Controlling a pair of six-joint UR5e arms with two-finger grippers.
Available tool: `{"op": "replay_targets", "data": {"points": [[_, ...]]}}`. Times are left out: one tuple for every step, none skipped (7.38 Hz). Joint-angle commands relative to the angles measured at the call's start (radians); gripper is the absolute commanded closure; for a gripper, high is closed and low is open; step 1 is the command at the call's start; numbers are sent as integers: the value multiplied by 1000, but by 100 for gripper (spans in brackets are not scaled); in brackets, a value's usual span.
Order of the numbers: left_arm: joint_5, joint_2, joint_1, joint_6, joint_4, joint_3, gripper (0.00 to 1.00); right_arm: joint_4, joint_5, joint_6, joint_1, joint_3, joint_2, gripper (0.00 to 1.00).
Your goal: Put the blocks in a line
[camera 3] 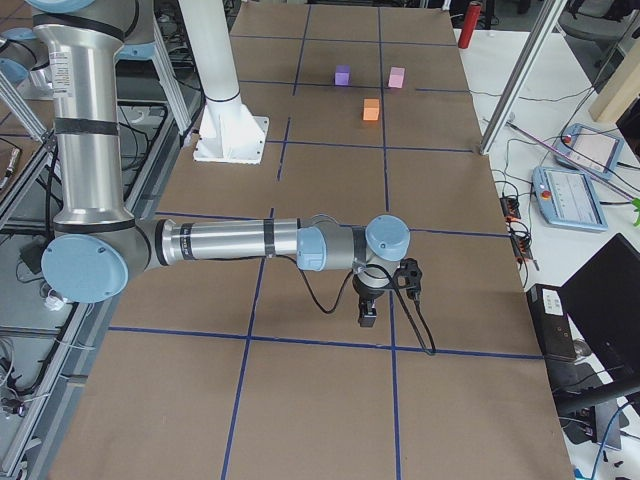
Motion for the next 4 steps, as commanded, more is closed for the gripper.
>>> {"op": "replay_targets", "data": {"points": [[47,-6,2,2,0,0,0,0,0,0,0,-1,0,0],[40,-33,3,-2,-9,-17,0,0,0,0,0,-1,0,0],[35,-67,23,6,-91,-18,0,0,0,0,0,-1,0,0],[38,-76,151,-27,-203,-37,0,0,0,0,0,-1,0,0]]}}
